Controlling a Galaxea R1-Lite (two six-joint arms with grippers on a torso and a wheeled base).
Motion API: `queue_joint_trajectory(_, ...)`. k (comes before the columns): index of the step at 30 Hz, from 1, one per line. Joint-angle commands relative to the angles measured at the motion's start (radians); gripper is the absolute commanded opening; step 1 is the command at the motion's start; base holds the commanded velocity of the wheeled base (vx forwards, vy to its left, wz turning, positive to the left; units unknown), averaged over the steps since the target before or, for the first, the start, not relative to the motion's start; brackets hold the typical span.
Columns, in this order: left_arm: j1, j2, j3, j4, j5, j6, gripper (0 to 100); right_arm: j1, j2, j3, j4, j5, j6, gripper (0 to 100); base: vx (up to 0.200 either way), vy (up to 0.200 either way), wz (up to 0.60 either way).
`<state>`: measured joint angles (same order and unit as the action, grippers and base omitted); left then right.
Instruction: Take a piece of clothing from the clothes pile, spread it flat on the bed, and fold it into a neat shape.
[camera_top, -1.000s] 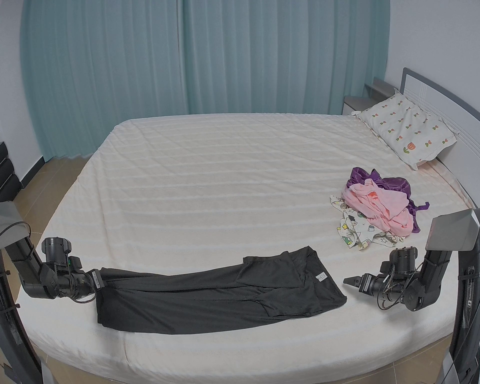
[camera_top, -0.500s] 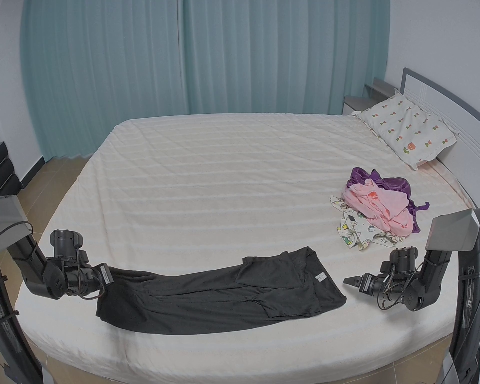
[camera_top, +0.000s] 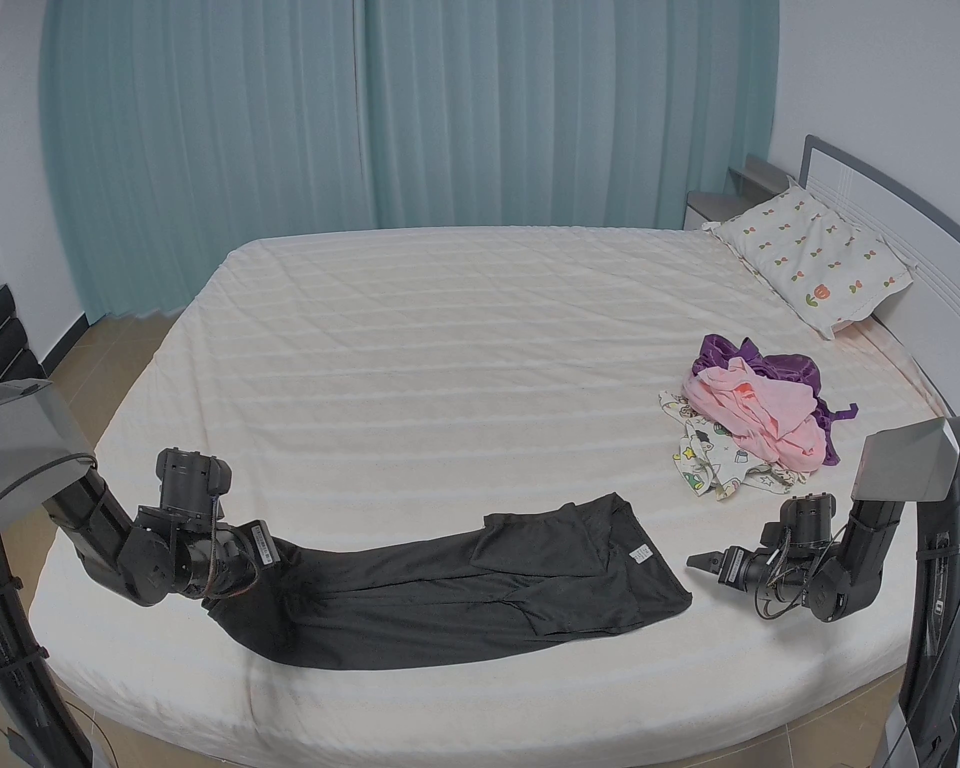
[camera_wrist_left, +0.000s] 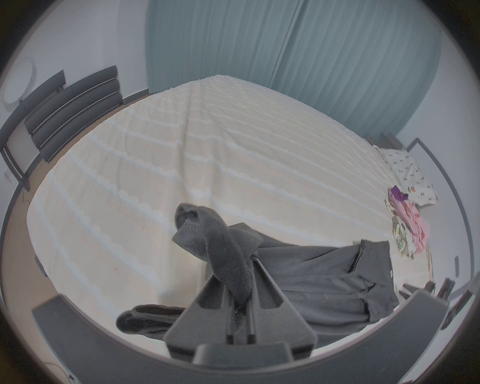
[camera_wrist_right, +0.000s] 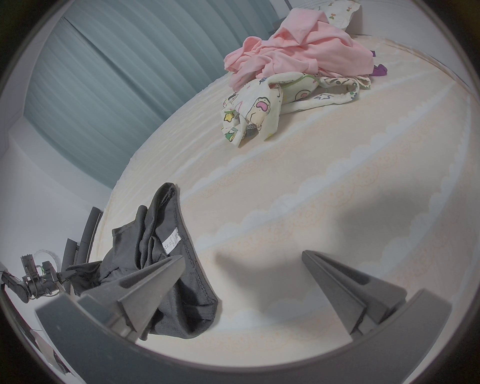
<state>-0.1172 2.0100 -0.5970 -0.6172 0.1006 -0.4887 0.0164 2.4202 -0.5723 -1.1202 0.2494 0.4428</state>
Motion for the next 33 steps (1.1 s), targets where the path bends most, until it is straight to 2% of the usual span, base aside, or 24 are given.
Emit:
queue_joint_trajectory(1, -0.087, -0.005, -0.087, 0.082, 0.048, -0.091, 0, -0.001, -0.003, 0.000, 0.000, 0.010, 0.019, 100, 0.000, -0.200, 0.00)
queue_joint_trajectory(10, -0.196, -0.017, -0.176, 0.234, 0.053, -0.122, 0, -0.003, -0.003, 0.000, 0.000, 0.010, 0.020, 100, 0.000, -0.200, 0.00)
queue_joint_trajectory(13, -0.228, -0.017, -0.213, 0.295, 0.073, -0.157, 0, -0.003, -0.003, 0.000, 0.000, 0.010, 0.020, 100, 0.000, -0.200, 0.00)
queue_joint_trajectory(17, -0.283, -0.007, -0.330, 0.427, 0.085, -0.252, 0, -0.003, -0.001, 0.002, -0.013, 0.010, 0.020, 100, 0.000, -0.200, 0.00)
queue_joint_trajectory(21, -0.309, 0.026, -0.405, 0.493, 0.085, -0.289, 0, -0.001, 0.000, 0.002, -0.018, 0.010, 0.022, 100, 0.000, -0.200, 0.00)
queue_joint_trajectory(27, -0.363, 0.095, -0.461, 0.513, 0.087, -0.315, 0, -0.001, 0.000, 0.002, -0.018, 0.010, 0.020, 100, 0.000, -0.200, 0.00)
queue_joint_trajectory(33, -0.384, 0.154, -0.511, 0.513, 0.097, -0.332, 0, 0.000, 0.002, 0.002, -0.018, 0.010, 0.020, 100, 0.000, -0.200, 0.00)
